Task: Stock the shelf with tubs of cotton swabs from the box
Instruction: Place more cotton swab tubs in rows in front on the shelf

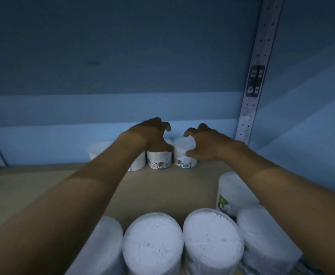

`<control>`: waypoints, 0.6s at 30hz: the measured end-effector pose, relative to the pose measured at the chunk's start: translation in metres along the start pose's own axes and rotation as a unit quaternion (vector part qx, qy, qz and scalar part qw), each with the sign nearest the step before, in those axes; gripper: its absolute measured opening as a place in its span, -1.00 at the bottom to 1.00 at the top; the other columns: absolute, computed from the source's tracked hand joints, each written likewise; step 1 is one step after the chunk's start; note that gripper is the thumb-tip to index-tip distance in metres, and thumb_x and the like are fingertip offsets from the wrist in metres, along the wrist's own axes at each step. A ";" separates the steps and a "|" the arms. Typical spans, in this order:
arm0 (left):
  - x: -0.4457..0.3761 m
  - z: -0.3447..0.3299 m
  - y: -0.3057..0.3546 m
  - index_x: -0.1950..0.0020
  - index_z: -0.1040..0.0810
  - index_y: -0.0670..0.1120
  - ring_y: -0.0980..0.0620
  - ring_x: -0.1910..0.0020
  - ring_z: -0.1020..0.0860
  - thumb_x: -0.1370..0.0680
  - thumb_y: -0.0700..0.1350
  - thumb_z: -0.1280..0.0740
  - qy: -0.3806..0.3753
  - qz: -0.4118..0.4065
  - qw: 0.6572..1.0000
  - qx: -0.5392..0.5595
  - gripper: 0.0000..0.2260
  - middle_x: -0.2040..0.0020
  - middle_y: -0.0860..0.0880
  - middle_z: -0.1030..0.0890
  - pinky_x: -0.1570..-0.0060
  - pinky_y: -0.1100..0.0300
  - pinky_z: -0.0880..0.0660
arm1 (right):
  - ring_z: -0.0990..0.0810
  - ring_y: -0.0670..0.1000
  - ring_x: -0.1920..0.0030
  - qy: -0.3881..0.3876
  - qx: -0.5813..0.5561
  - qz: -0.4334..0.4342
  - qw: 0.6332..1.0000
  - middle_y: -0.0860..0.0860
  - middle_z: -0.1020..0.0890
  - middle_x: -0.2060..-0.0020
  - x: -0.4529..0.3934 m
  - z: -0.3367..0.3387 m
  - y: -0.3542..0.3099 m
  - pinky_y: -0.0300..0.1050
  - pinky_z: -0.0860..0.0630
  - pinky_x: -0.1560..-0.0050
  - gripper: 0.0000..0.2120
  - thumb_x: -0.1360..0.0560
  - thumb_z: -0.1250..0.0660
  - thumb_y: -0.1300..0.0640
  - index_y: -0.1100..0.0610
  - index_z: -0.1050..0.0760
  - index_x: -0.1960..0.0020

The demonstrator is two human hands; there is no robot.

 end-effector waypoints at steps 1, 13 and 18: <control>-0.010 0.001 -0.002 -0.49 -0.28 0.11 -0.06 -0.40 -0.36 -0.45 0.26 -0.39 -0.015 0.002 1.000 -0.021 -0.34 -0.45 0.01 -0.31 -0.31 0.01 -0.39 | -0.38 0.19 -0.36 -0.009 0.014 -0.005 1.000 0.08 -0.28 -0.39 -0.009 0.000 0.002 0.12 -0.44 -0.29 -0.33 -0.50 -0.39 -0.13 -0.10 -0.20 -0.52; -0.063 -0.018 -0.017 -0.47 -0.30 0.15 -0.06 -0.27 -0.50 -0.29 0.51 -0.31 -0.116 0.016 0.989 -0.096 -0.17 -0.44 0.01 -0.37 -0.27 0.00 -0.45 | -0.38 0.14 -0.44 -0.082 0.104 -0.046 0.990 0.04 -0.24 -0.50 -0.057 0.006 0.011 0.13 -0.42 -0.33 -0.07 -0.37 -0.37 -0.42 -0.14 -0.08 -0.59; -0.074 -0.025 -0.014 -0.48 -0.30 0.13 -0.08 -0.37 -0.41 -0.31 0.52 -0.28 -0.119 0.023 0.987 -0.110 -0.17 -0.45 0.00 -0.40 -0.32 -0.02 -0.39 | -0.40 0.12 -0.42 -0.098 0.113 -0.042 0.988 0.05 -0.31 -0.49 -0.063 0.001 0.013 0.10 -0.41 -0.34 -0.10 -0.39 -0.36 -0.41 -0.12 -0.10 -0.59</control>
Point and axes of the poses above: each hand's wrist, its own x-axis away from the middle knuckle, its own z-axis out of the back of the hand, y = z × x, the point moved 4 cm from there along -x, towards the middle knuckle
